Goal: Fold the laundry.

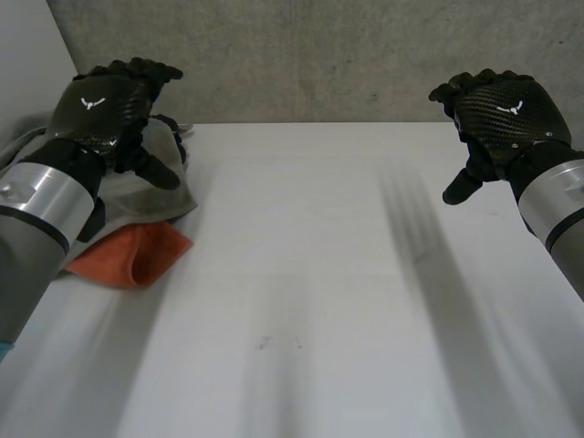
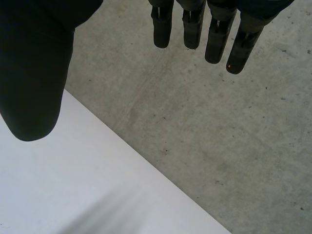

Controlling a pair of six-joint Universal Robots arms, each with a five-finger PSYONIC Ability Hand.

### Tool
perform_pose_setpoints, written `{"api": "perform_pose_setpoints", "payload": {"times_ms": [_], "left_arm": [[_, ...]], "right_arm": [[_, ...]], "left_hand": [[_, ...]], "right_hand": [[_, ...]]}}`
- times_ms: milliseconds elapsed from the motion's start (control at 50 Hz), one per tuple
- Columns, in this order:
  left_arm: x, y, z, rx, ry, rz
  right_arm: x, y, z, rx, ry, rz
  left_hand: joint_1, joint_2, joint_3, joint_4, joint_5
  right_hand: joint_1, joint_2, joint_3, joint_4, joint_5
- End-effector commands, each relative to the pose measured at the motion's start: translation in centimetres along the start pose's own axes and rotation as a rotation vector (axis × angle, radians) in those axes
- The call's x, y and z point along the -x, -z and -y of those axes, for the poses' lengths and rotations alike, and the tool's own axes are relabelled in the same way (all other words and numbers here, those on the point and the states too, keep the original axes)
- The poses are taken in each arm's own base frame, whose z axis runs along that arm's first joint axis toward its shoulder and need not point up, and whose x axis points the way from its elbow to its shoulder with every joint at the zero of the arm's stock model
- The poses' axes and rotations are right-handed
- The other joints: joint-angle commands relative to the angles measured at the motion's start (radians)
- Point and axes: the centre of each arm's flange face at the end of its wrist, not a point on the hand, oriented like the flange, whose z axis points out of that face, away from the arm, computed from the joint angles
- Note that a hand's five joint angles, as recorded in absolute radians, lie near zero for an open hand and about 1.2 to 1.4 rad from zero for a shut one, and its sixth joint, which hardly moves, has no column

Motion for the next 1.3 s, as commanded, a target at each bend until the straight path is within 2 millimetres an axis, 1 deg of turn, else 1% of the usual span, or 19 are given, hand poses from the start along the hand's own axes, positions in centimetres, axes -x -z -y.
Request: {"api": "perform_pose_setpoints", "payload": {"times_ms": [20,60,160,280,360,380,440,500,600,680,760,820,840,940,1060,1100,1120,1180,1300], "left_arm": [[5.8,-4.1,-3.2,0.031,-0.325,0.144],[7.4,-5.1,-4.0,0.041,-0.387,0.181],[12.0,-8.0,-9.0,0.135,-0.516,0.247],[14.8,-10.6,-13.9,0.205,-0.620,0.267],[17.7,-11.3,-16.2,0.262,-0.715,0.304],[18.2,-11.3,-16.7,0.276,-0.747,0.304],[17.8,-11.4,-16.5,0.269,-0.764,0.296],[16.6,-11.7,-15.3,0.231,-0.748,0.288],[12.2,-11.4,-6.8,0.001,-0.631,0.300],[9.1,-10.4,-1.3,-0.157,-0.575,0.283],[5.9,-9.2,2.5,-0.258,-0.557,0.236],[2.9,-8.7,3.3,-0.290,-0.538,0.171],[0.6,-8.2,3.7,-0.308,-0.521,0.117],[-5.4,-6.5,4.3,-0.345,-0.463,-0.022],[-13.9,-4.2,1.9,-0.312,-0.231,-0.272],[-14.9,-4.1,1.1,-0.292,-0.169,-0.308],[-15.1,-4.4,0.0,-0.261,-0.130,-0.320],[-15.9,-4.5,-1.9,-0.208,-0.066,-0.351],[-15.5,-4.3,-1.6,-0.200,-0.034,-0.348]], "right_arm": [[0.0,0.1,0.1,-0.001,0.002,0.000],[0.0,0.1,0.0,0.000,0.002,0.002],[0.1,0.1,-0.1,0.005,0.002,0.005],[0.2,0.1,-0.4,0.014,0.002,0.007],[0.4,-0.1,-1.1,0.033,0.000,0.011],[0.4,-0.1,-1.2,0.036,0.001,0.012],[0.4,-0.2,-1.3,0.038,0.008,0.013],[0.4,-0.2,-1.3,0.041,0.022,0.014],[0.4,-0.2,-1.4,0.041,0.032,0.016],[0.4,-0.2,-1.4,0.041,0.032,0.016],[0.4,-0.2,-1.2,0.036,0.033,0.014],[0.3,-0.3,-0.9,0.025,0.034,0.012],[0.3,-0.3,-0.8,0.022,0.035,0.013],[-0.3,-0.4,-0.5,0.013,0.037,-0.005],[-0.6,-0.6,0.0,-0.004,0.035,-0.020],[-0.7,-0.7,0.2,-0.009,0.036,-0.025],[-0.8,-0.8,0.1,-0.008,0.036,-0.026],[-0.9,-0.8,0.3,-0.014,0.037,-0.030],[-1.5,-1.2,-0.3,0.006,0.039,-0.044]], "left_hand": [[-0.025,-0.020,-0.027,-0.018,-0.030],[-0.022,-0.017,-0.024,-0.015,-0.027],[-0.004,0.000,-0.006,0.002,-0.009],[0.010,0.015,0.009,0.017,0.006],[0.274,0.278,0.272,0.280,0.269],[0.580,0.584,0.578,0.586,0.575],[1.148,1.152,1.146,1.154,1.143],[1.178,1.183,1.177,1.185,1.174],[1.178,1.183,1.177,1.185,1.174],[1.178,1.183,1.177,1.185,1.174],[1.178,1.183,1.177,1.185,1.174],[1.178,1.183,1.177,1.185,1.174],[1.178,1.183,1.177,1.185,1.174],[1.178,1.183,1.177,1.185,1.174],[1.094,1.099,1.093,1.101,1.090],[0.618,0.623,0.616,0.625,0.613],[0.045,0.050,0.044,0.052,0.041],[-0.043,-0.039,-0.045,-0.037,-0.048],[-0.043,-0.038,-0.044,-0.036,-0.047]], "right_hand": [[-0.022,-0.050,-0.039,-0.064,-0.054],[-0.022,-0.050,-0.039,-0.064,-0.054],[-0.022,-0.050,-0.039,-0.064,-0.054],[-0.022,-0.050,-0.039,-0.064,-0.054],[-0.022,-0.050,-0.039,-0.064,-0.054],[-0.022,-0.050,-0.039,-0.064,-0.054],[-0.022,-0.050,-0.039,-0.064,-0.054],[-0.022,-0.050,-0.039,-0.064,-0.054],[-0.022,-0.050,-0.039,-0.064,-0.054],[-0.022,-0.050,-0.039,-0.064,-0.054],[-0.022,-0.050,-0.039,-0.064,-0.054],[-0.022,-0.050,-0.039,-0.064,-0.054],[-0.022,-0.050,-0.039,-0.064,-0.054],[-0.022,-0.050,-0.039,-0.064,-0.054],[-0.022,-0.050,-0.039,-0.064,-0.054],[-0.022,-0.050,-0.039,-0.064,-0.054],[-0.022,-0.050,-0.039,-0.064,-0.054],[-0.022,-0.050,-0.039,-0.064,-0.054],[-0.022,-0.050,-0.039,-0.064,-0.054]]}}
